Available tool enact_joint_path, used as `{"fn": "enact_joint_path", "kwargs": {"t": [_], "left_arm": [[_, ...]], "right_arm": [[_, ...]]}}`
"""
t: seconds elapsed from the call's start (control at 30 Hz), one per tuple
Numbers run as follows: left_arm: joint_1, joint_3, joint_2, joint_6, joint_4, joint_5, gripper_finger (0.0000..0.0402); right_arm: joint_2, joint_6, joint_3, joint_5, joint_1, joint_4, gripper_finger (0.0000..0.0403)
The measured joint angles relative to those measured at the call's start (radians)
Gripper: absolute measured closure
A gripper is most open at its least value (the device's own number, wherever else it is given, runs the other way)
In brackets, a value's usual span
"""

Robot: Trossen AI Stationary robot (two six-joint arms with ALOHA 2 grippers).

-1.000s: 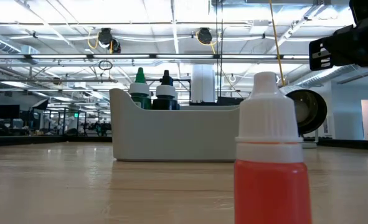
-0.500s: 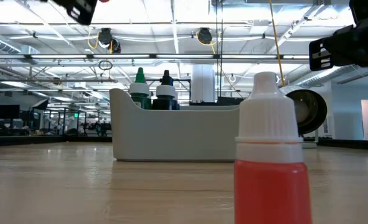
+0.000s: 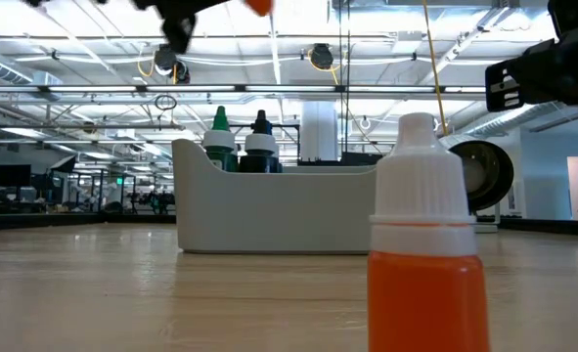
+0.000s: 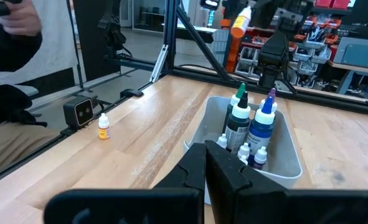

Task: Pick & Place food coloring
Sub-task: Put the small orange food coloring bottle into the gray bin

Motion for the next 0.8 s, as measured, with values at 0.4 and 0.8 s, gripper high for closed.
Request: {"fn": "enact_joint_path", "kwargs": {"t": [0.4,0.8], "left_arm": [[0.092,0.288,0.194,0.101,-0.220,0.182,0.0335],[0.186,0.473,0.412,0.079,-0.373,0.172,0.0335]], "right_arm": [[0.000,0.000,-0.018,0.001,0.000,0.017,0.0403],[0.000,-0.010,-0.020,0.000,0.000,0.030,0.0403]]}}
